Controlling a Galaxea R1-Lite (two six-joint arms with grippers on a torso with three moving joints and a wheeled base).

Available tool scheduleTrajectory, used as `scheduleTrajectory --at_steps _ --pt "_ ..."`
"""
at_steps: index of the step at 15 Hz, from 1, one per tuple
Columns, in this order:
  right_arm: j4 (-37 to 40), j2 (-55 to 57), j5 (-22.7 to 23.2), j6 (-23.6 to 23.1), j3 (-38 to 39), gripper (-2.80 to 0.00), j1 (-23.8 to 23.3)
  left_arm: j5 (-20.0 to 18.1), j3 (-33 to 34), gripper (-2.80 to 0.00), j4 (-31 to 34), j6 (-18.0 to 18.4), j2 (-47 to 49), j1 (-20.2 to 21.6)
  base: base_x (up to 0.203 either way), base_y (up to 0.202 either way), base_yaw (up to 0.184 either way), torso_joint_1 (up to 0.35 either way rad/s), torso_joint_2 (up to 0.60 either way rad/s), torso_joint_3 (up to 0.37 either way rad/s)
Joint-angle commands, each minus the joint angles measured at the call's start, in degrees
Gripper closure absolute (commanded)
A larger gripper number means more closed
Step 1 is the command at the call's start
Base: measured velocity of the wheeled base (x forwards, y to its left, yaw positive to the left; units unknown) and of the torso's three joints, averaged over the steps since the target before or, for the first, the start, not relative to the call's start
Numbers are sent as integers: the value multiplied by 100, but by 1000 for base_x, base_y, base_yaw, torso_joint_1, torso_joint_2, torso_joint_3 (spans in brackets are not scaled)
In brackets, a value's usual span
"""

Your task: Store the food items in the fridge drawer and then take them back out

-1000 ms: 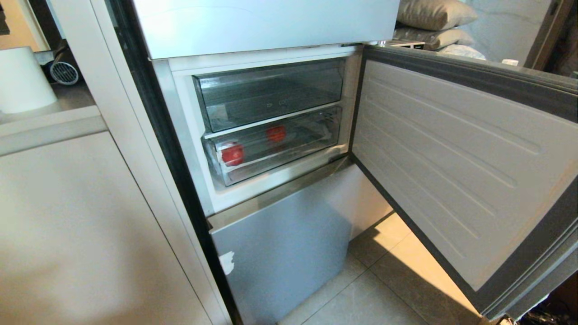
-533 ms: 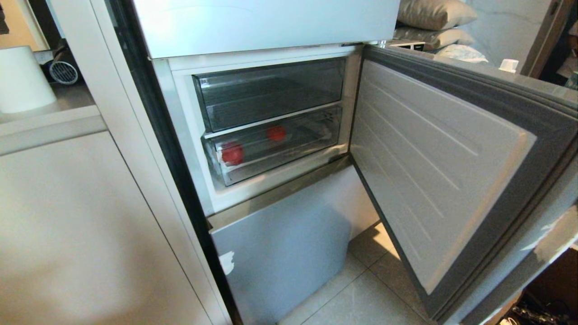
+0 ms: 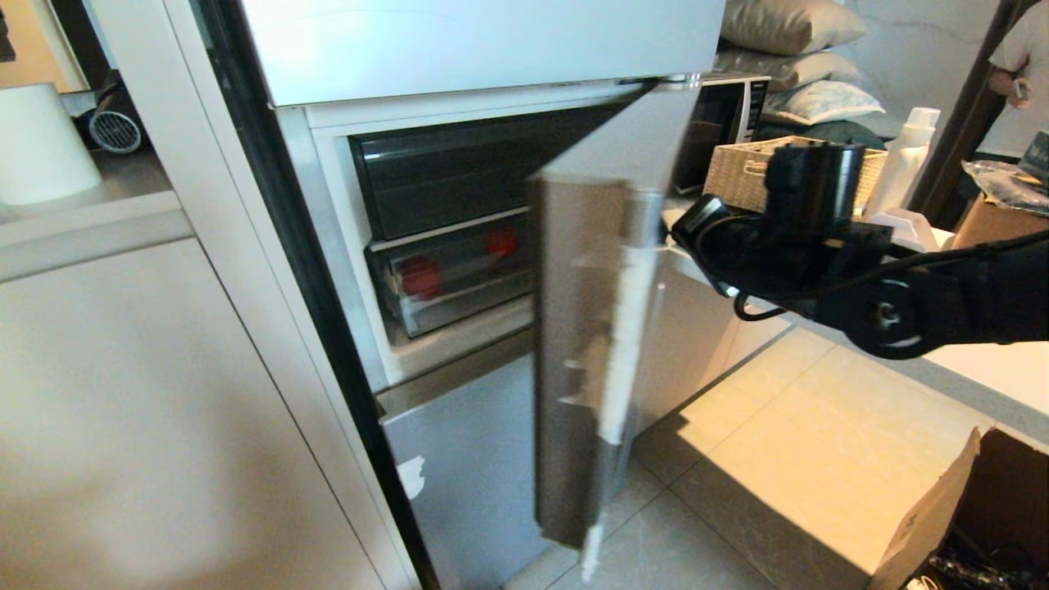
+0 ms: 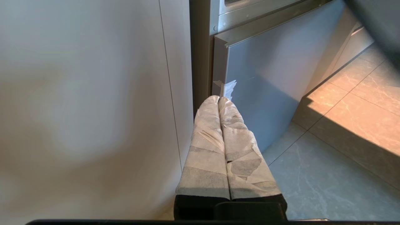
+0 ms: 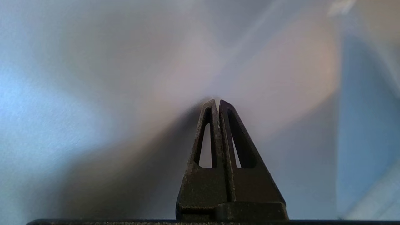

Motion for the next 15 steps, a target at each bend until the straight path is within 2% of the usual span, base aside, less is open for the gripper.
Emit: scheduleTrajectory --at_steps 1,3,4,5,8,11,15 --pt "174 1127 -35 -100 -1297 0 509 2 0 0 0 -2 0 2 0 0 0 0 0 0" --pt "366 1613 43 -207 -2083 0 730 2 0 0 0 -2 0 2 0 0 0 0 0 0" --pt "396 1704 284 -222 -2207 0 776 2 0 0 0 -2 0 2 0 0 0 0 0 0" --pt "400 1677 562 -215 -2221 0 792 2 0 0 0 -2 0 2 0 0 0 0 0 0" --pt "424 1626 755 -240 -2260 0 786 2 0 0 0 -2 0 2 0 0 0 0 0 0" --pt "446 1536 741 -248 -2217 0 795 2 0 0 0 -2 0 2 0 0 0 0 0 0" --pt "564 1023 731 -255 -1741 0 806 2 0 0 0 -2 0 2 0 0 0 0 0 0"
